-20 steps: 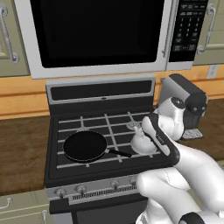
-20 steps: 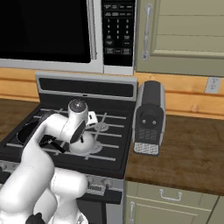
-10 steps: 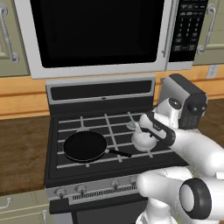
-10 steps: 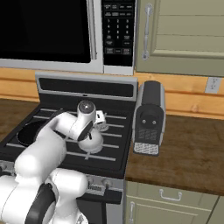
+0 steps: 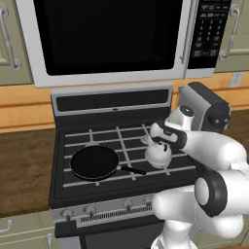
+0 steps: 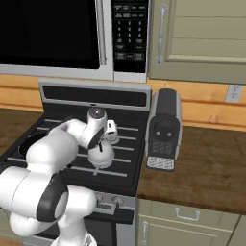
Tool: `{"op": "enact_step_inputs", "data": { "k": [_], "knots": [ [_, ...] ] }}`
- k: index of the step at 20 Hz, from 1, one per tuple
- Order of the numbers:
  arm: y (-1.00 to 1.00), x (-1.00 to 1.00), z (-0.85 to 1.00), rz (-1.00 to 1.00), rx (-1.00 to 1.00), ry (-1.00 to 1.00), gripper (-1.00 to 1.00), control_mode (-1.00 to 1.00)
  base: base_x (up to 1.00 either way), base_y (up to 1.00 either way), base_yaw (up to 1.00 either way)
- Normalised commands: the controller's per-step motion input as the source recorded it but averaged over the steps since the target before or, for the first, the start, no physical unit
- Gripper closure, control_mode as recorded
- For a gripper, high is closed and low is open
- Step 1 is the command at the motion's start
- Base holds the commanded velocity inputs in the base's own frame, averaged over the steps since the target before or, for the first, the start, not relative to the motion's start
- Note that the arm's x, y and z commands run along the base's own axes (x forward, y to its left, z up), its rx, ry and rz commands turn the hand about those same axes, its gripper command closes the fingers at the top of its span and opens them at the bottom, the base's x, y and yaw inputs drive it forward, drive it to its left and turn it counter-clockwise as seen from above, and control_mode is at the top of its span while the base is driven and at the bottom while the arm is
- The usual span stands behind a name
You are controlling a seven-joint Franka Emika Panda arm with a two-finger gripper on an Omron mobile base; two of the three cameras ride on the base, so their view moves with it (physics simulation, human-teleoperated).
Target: Pick the kettle from the counter and place it on a stove burner. Then turn the burner on.
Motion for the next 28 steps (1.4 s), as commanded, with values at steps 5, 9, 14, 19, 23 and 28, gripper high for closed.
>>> {"op": "enact_step_inputs", "data": {
  "k": [5,9,14,19,23,28],
  "knots": [
    [0.0,0.02,-0.42,0.0,-0.06,0.13,1.0,-1.0,0.0,0.0,0.0],
    [0.0,0.06,-0.35,0.0,-0.07,0.04,1.0,-1.0,0.0,0.0,0.0],
    [0.0,0.0,-0.11,0.0,-0.02,0.0,-1.0,-1.0,0.0,0.0,0.0],
    [0.0,-0.16,0.0,0.01,0.0,0.0,-1.0,-1.0,0.0,0.0,0.0],
    [0.0,-0.51,0.02,0.01,0.0,0.0,-1.0,-1.0,0.0,0.0,0.0],
    [0.0,-0.62,0.25,0.0,0.0,-0.04,-1.0,-1.0,0.0,0.0,0.0]
  ]
}}
